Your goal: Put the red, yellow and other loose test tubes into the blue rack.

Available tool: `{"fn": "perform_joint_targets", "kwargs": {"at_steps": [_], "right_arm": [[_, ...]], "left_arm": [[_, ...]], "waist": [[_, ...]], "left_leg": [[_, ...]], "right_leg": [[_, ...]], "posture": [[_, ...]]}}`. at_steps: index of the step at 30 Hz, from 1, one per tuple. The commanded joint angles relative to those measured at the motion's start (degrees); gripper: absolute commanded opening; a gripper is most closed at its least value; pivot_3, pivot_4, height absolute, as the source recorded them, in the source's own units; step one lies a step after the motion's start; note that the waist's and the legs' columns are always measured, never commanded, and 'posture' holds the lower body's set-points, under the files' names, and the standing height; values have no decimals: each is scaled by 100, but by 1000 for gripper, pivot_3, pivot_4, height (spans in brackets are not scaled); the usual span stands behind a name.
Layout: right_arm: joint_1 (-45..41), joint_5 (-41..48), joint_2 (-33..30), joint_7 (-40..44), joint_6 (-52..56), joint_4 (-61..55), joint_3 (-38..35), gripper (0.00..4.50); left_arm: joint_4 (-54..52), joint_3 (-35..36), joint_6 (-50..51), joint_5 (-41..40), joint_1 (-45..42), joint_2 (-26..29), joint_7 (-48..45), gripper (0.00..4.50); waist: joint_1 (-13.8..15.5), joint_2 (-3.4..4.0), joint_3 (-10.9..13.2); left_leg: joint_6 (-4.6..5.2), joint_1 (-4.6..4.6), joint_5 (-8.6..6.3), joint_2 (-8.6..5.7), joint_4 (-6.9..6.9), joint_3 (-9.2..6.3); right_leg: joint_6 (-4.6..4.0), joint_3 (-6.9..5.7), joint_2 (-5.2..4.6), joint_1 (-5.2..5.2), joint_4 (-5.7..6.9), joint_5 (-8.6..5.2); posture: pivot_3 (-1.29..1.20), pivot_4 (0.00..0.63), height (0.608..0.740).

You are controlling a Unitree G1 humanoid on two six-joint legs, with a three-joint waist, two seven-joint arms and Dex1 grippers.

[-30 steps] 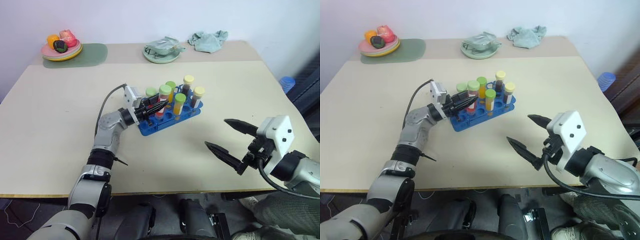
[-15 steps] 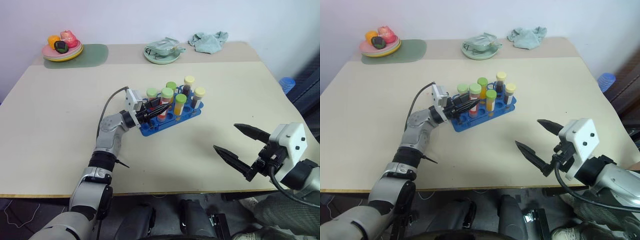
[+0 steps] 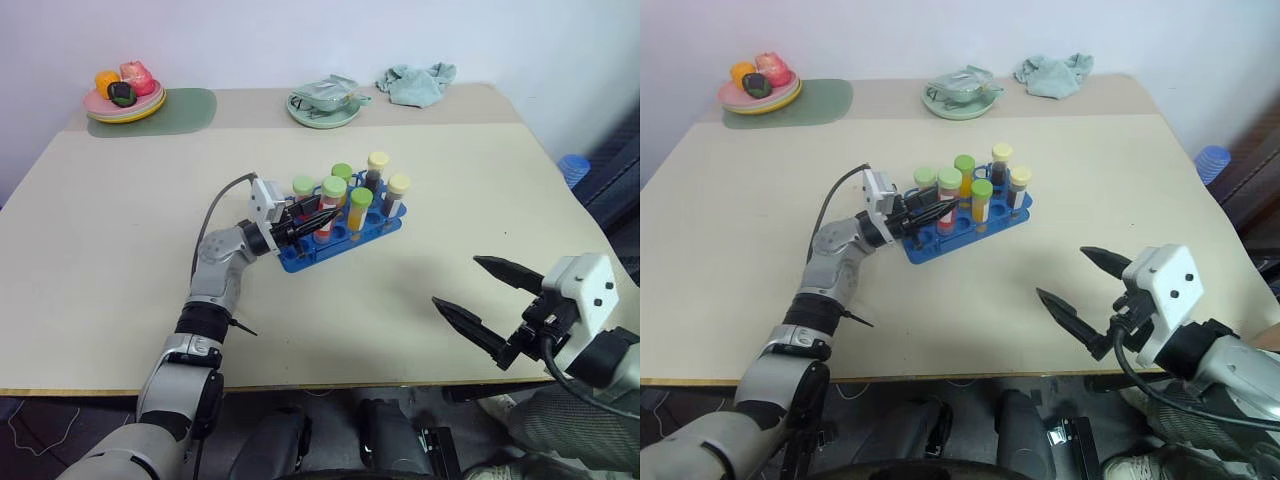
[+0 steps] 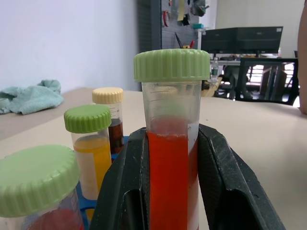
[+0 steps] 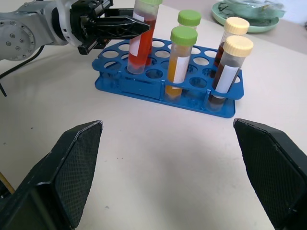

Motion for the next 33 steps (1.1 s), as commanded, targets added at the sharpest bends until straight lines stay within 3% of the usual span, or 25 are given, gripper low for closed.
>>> {"fn": "perform_joint_targets", "kwargs": {"at_steps": [1,19,25,26,31,33], "right_arm": [[70,46,40,73,-186,-71,-236,4500],[55,37,0,13,-305,-66,-133,4500],[-23,142,-62,-74,-253,-66,-122,4500],[-24,147,-72,-64,-253,-49,-127,4500],[-89,156,-134,7,-250,71,-64,4500],[-132,72,-131,102,-292,218,9,4500]], "left_arm": [[-27,-56,12,79,134,70,-34,748],[80,-160,-85,187,103,-17,8,748],[-49,-36,19,33,82,-49,107,3564],[-202,-32,130,-25,129,-21,86,3867],[-1096,-43,642,-123,461,187,198,3867],[-1651,-145,1116,229,746,463,650,3867]], "waist": [[1,0,0],[11,0,0],[10,-1,1],[5,-1,1],[2,-1,1],[1,-1,1]], "left_leg": [[0,0,0,0,0,0],[6,-5,-4,0,-1,0],[8,-7,-5,0,-1,0],[8,-8,-5,0,-1,0],[7,-8,-5,1,-2,0],[8,-8,-5,1,-2,0]], "right_leg": [[0,0,0,0,0,0],[1,0,0,0,-12,0],[2,-1,0,0,-15,1],[2,-1,0,-1,-15,1],[3,0,1,-2,-15,1],[3,0,1,-1,-15,1]], "posture": [[0,150,740],[0,150,740],[0,150,740],[0,150,740],[0,150,740],[0,150,740]]}}
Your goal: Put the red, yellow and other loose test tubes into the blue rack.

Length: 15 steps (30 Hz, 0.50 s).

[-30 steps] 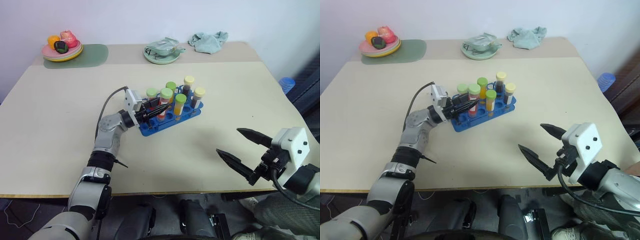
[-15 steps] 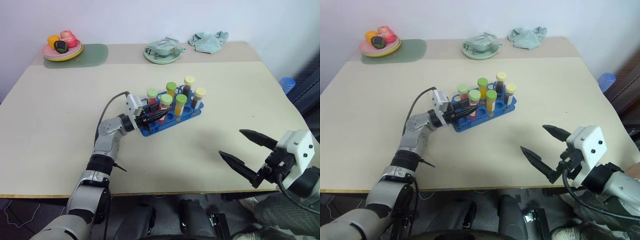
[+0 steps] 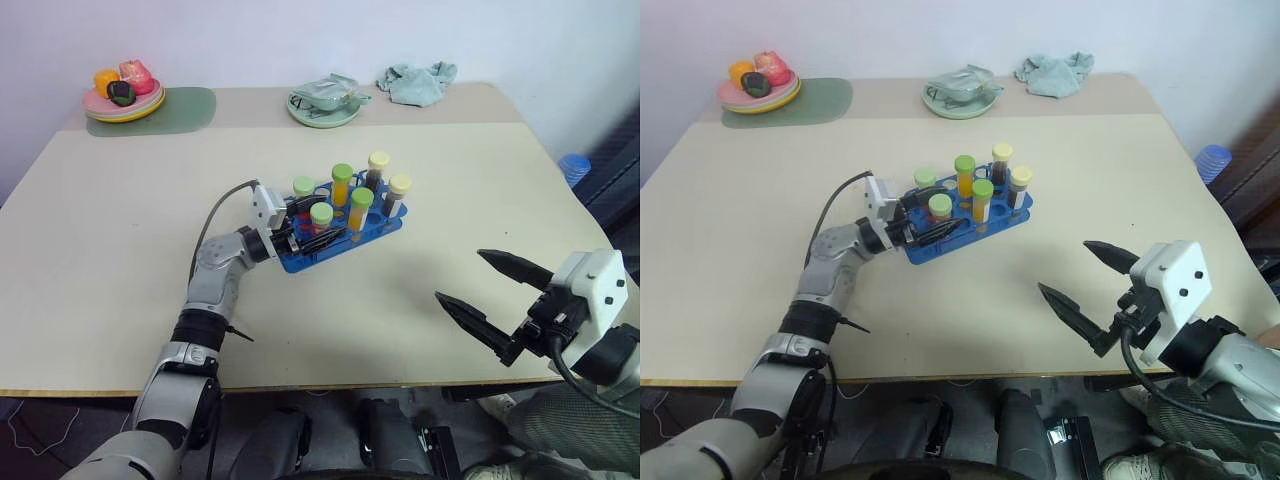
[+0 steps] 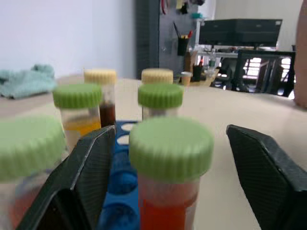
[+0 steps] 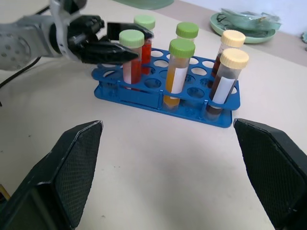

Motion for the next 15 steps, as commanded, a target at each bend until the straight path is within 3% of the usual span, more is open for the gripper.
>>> {"fn": "perform_joint_targets", "kwargs": {"at_steps": [1,7,15], "right_arm": [[-98,-86,-25,132,-108,191,90,4500],[-250,-836,313,262,-582,680,681,4500],[-167,-1543,522,723,-1110,1438,843,4500]], "left_arm": [[-1042,-50,679,316,439,435,527,3867],[-2044,450,1118,-387,1313,812,548,3867],[-3091,1319,1668,-989,2644,1942,277,3867]], "waist": [[-14,0,0],[13,4,-1],[-19,22,-7]], "left_leg": [[0,0,0,0,0,0],[1,1,-1,1,-3,1],[1,3,-2,2,-7,4]], "right_leg": [[0,0,0,0,0,0],[0,2,3,1,-2,0],[-1,3,5,-2,-2,0]], "posture": [[0,150,740],[0,150,740],[0,150,740]]}}
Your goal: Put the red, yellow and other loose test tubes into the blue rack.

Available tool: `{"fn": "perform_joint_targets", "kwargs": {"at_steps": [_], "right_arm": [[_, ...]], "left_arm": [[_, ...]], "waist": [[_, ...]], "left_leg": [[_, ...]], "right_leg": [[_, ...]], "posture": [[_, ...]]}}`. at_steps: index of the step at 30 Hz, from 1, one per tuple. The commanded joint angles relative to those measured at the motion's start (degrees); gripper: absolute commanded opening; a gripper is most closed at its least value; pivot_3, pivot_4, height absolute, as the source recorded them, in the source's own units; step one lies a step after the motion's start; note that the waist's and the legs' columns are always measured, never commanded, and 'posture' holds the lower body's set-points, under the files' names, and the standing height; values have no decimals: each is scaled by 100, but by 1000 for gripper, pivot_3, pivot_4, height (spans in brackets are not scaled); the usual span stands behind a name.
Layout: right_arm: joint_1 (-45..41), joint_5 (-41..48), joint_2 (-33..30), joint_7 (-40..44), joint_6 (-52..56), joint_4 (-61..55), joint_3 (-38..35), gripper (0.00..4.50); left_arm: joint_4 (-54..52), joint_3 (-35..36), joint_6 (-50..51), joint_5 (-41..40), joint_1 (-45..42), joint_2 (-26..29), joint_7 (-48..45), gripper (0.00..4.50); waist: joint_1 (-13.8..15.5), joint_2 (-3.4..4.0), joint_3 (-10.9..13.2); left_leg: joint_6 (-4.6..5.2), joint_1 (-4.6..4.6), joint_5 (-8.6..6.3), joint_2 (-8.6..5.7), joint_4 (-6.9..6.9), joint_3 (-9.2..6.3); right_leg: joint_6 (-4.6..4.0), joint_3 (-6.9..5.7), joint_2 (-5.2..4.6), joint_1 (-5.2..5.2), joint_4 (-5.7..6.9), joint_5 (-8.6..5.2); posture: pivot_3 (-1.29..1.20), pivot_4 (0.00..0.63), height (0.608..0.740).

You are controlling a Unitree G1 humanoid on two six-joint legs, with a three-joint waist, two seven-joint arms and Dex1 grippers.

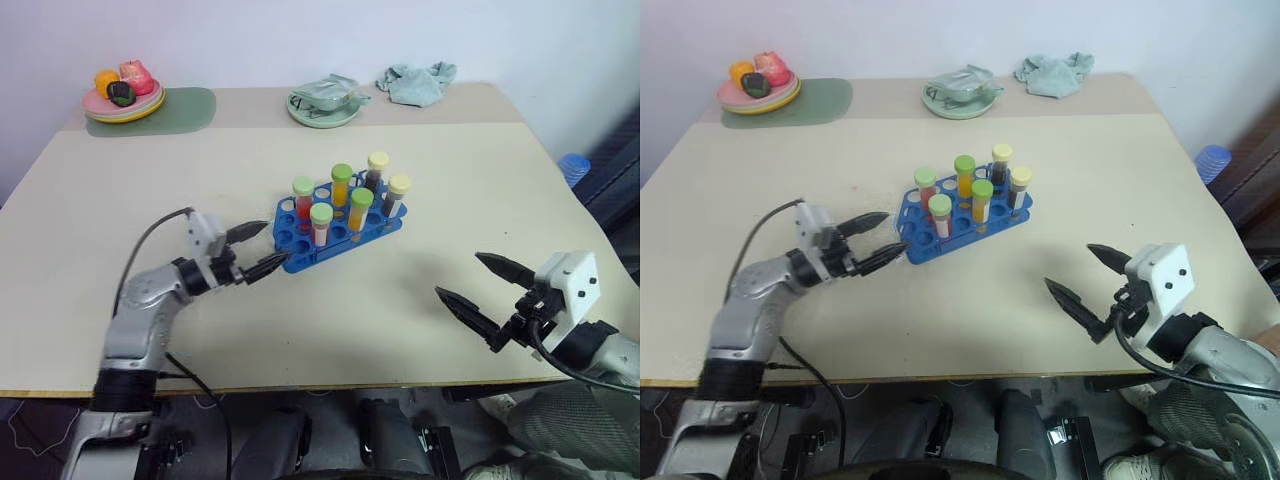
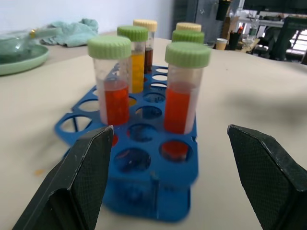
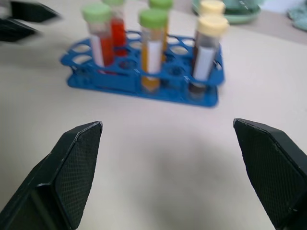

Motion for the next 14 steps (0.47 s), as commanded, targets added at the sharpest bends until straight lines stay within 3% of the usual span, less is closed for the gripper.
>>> {"fn": "perform_joint_targets", "kwargs": {"at_steps": [1,7,14], "right_arm": [[31,-245,43,273,-349,287,-157,4500],[-183,-534,82,759,-912,1214,-214,4500],[-443,-736,-24,1335,-1402,2094,-236,4500]], "left_arm": [[-398,652,108,-310,608,456,-112,3867],[-480,1209,88,-356,1401,861,-93,3867],[-755,1218,312,-398,1647,944,3,3867]], "waist": [[-11,5,-2],[14,12,1],[8,16,0]], "left_leg": [[0,2,0,0,-3,1],[3,6,-3,2,-6,3],[4,5,-4,2,-7,3]], "right_leg": [[0,1,1,0,0,0],[-1,1,2,6,-4,-1],[-1,0,0,6,-4,-1]], "posture": [[0,150,740],[0,150,740],[0,150,740]]}}
